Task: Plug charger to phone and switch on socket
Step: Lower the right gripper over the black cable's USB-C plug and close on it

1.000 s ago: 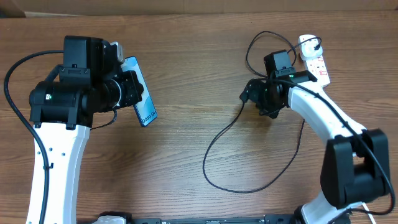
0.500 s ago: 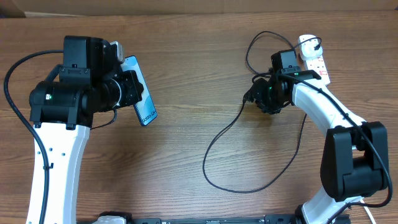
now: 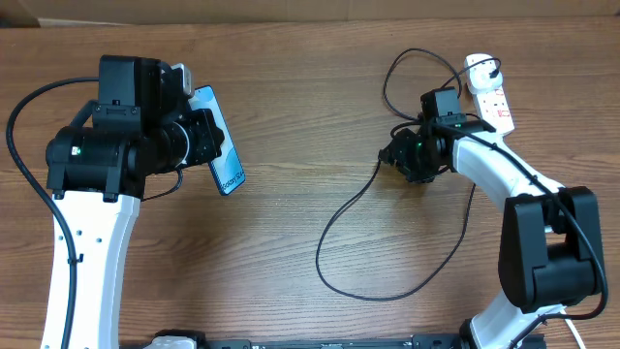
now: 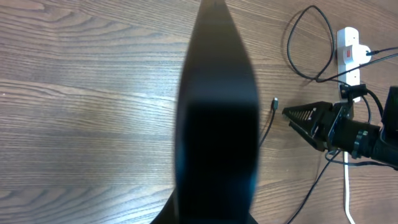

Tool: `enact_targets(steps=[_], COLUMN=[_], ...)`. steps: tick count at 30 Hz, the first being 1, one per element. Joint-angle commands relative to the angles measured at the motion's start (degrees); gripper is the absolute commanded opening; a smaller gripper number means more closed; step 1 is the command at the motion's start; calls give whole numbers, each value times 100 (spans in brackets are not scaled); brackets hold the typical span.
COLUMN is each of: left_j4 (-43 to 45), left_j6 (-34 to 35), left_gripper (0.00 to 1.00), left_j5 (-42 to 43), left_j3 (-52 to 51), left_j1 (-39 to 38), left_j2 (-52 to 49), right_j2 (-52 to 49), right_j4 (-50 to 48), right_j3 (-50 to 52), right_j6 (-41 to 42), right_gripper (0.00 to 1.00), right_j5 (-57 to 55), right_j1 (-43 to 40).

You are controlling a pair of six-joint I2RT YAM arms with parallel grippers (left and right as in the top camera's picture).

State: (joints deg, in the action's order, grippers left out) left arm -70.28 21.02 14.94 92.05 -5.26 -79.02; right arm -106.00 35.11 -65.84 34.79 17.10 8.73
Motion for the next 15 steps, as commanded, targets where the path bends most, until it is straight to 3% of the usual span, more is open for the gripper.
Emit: enact_targets(steps=[1,15], left_j4=[61,70], left_j6=[44,44], left_gripper=[4,4], left_j5=[127,120], left_j3=[-13,-13], left_j1=[-13,-13], left_j2=[35,35], right_j2=[-55,-55], right_j4=[-205,-566], right_j3=[208,280], right_j6=[85,203], right_gripper=[51,43], right_j5=[-37,-334], right_j1=[52,409])
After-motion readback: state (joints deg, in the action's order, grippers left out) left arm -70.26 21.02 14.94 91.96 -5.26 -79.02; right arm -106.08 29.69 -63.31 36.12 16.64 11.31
